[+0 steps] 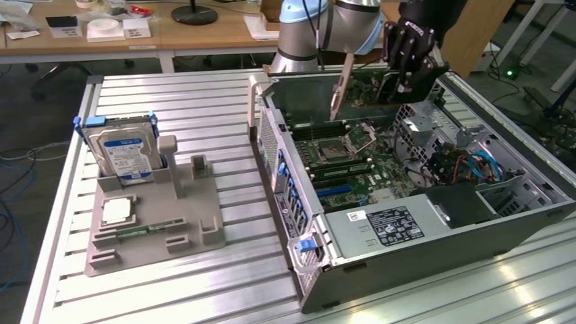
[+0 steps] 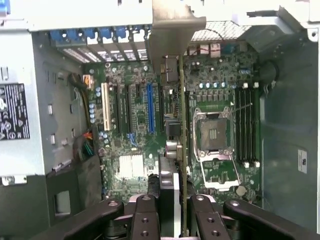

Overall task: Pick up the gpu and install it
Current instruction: 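Insert the gpu into the slot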

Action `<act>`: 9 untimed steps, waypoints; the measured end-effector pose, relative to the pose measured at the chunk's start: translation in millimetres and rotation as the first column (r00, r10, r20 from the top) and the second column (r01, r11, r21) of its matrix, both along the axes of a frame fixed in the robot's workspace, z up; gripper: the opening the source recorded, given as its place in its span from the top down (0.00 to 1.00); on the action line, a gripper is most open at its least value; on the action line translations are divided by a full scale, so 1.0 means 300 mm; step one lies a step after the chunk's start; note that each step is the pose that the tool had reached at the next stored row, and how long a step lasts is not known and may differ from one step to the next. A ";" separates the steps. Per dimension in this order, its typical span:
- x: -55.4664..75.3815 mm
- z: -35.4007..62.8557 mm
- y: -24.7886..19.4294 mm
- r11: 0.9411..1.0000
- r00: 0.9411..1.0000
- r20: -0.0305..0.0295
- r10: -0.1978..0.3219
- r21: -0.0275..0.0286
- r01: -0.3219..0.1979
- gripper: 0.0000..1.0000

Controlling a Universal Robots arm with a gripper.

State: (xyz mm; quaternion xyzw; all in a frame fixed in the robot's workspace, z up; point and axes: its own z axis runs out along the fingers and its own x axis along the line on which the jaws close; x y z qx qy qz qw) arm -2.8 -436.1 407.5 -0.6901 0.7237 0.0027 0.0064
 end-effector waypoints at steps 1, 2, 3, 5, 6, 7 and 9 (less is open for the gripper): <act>0.000 -0.002 0.000 1.000 1.000 0.000 0.017 0.000 -0.017 0.72; 0.000 -0.006 0.000 1.000 1.000 0.001 0.023 0.000 -0.023 0.72; 0.000 -0.012 0.001 1.000 1.000 0.001 0.023 0.000 -0.023 0.72; 0.000 -0.025 0.002 1.000 1.000 0.001 0.008 0.000 -0.008 0.72; 0.000 -0.031 0.002 1.000 1.000 0.001 -0.004 0.000 0.004 0.72; 0.000 -0.037 0.002 1.000 1.000 0.001 -0.017 0.000 0.017 0.72; 0.000 -0.049 0.003 0.999 0.999 0.001 -0.035 0.000 0.035 0.72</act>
